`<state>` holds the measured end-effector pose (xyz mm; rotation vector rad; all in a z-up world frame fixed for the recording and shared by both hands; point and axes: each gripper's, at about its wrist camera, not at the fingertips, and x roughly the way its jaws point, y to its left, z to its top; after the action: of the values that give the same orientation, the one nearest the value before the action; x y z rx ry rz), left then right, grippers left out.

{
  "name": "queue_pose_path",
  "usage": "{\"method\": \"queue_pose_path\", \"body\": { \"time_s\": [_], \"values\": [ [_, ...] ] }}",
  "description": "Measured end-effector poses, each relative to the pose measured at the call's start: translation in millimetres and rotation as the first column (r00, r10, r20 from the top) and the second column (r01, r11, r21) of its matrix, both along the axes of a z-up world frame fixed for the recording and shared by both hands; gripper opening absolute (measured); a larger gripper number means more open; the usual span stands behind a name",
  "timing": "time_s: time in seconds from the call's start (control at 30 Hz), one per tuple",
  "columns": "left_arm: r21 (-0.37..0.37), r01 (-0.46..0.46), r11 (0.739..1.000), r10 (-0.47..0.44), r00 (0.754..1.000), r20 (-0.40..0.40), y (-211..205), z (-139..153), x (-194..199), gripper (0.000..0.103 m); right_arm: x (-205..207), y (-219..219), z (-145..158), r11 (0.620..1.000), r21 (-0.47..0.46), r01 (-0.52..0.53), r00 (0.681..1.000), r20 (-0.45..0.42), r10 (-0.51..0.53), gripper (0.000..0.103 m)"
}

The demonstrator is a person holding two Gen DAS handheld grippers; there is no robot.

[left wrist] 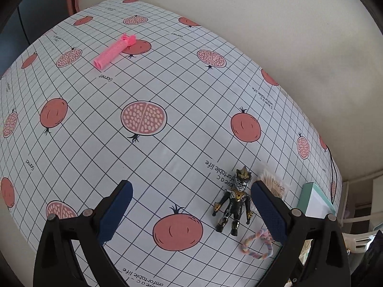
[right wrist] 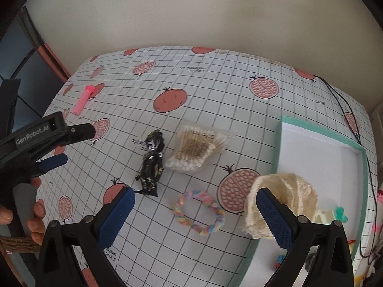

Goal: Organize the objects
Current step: 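Grasp the action figure with the left gripper while the right gripper grasps the rainbow ring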

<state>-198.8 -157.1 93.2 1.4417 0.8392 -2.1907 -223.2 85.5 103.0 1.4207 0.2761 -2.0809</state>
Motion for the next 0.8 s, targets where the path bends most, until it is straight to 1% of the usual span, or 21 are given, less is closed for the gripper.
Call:
{"method": "queue_pose_path", "body": {
  "time_s": [0.1, 0.23, 0.37, 0.53, 0.67, 0.73, 0.8],
  "values": [
    [0.012, -0.017, 1.000, 0.017, 1.000, 0.000, -6, 0, 3, 0.099, 6, -9, -8, 1.000, 0.001, -0.029, 0.999, 0.025, 0.029, 0.103],
    [0.025, -0.003, 1.000, 0.003, 1.000, 0.004, -4, -3, 2, 0.099, 10, -16, -22, 0.998, 0.015, -0.064, 0.996, 0.058, 0.063, 0.103],
    [0.030, 0.044, 0.999, -0.045, 0.999, 0.024, 6, -9, -4, 0.099, 7, -14, -37, 0.997, 0.064, -0.054, 0.996, 0.072, 0.049, 0.103],
    [0.055, 0.115, 0.992, -0.118, 0.991, 0.061, 23, -24, -14, 0.099, 5, -11, -49, 0.995, 0.080, -0.058, 0.994, 0.099, 0.050, 0.103],
    [0.044, 0.168, 0.985, -0.171, 0.981, 0.086, 39, -33, -21, 0.099, 5, -11, -59, 0.992, 0.105, -0.065, 0.992, 0.114, 0.053, 0.103],
    [0.053, 0.201, 0.978, -0.206, 0.973, 0.103, 47, -40, -24, 0.099, 6, -11, -64, 0.991, 0.116, -0.070, 0.991, 0.120, 0.056, 0.103],
    [0.067, 0.211, 0.975, -0.217, 0.969, 0.114, 51, -47, -26, 0.099, 6, -12, -69, 0.989, 0.129, -0.076, 0.990, 0.130, 0.059, 0.103]
  ]
}}
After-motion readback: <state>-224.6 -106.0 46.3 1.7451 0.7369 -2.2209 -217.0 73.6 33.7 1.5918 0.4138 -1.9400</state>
